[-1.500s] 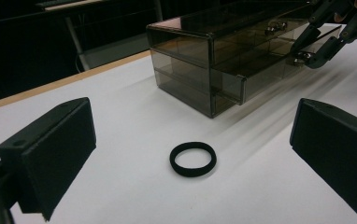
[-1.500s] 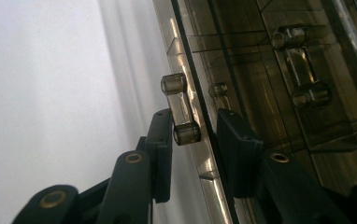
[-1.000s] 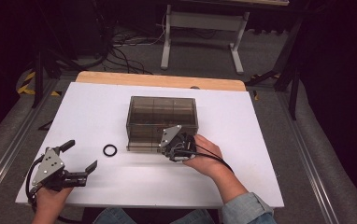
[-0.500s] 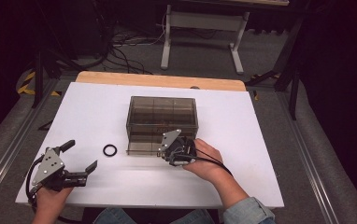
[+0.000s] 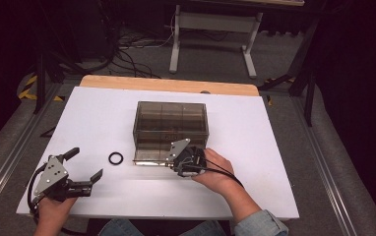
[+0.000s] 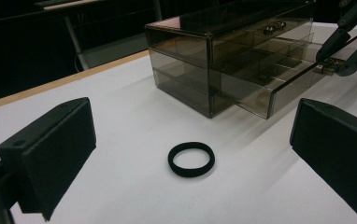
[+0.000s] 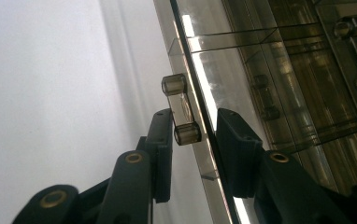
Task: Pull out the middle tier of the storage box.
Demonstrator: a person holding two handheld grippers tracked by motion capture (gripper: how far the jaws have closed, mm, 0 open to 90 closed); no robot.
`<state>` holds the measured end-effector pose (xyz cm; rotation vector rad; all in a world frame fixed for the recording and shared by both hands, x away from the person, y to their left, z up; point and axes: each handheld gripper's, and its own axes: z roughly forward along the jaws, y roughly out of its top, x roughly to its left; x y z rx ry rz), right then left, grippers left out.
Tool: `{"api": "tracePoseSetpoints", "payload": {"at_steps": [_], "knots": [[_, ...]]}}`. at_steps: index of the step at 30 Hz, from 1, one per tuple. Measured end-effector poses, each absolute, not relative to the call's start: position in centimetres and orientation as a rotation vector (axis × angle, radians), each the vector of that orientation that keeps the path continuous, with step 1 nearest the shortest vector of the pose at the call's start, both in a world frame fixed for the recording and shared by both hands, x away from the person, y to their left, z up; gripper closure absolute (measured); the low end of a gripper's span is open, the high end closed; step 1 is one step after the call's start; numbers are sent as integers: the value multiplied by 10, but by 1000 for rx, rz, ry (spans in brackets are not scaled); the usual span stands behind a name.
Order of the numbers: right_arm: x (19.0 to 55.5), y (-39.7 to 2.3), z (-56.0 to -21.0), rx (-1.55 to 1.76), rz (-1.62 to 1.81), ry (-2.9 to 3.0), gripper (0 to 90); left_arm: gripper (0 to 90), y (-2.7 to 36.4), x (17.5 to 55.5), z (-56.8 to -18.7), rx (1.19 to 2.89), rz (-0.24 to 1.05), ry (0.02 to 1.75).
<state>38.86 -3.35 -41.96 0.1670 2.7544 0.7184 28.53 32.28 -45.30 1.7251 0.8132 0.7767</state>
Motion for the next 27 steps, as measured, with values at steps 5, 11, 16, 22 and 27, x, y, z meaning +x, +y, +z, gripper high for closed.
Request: {"api": "tracePoseSetpoints", "payload": {"at_steps": [5, 11, 16, 22, 27], "knots": [[388, -33, -420, 168, 710, 2761, 662, 11, 323, 285, -453, 1725, 777, 813], [388, -34, -419, 157, 746, 2761, 620, 11, 322, 285, -453, 1725, 777, 814], [387, -37, -414, 168, 784, 2755, 582, 11, 323, 285, -453, 1725, 777, 814], [385, -46, -404, 237, 919, 2696, 488, 11, 322, 286, -453, 1727, 778, 813], [384, -53, -398, 261, 992, 2658, 428, 11, 321, 287, -453, 1728, 772, 811]]}}
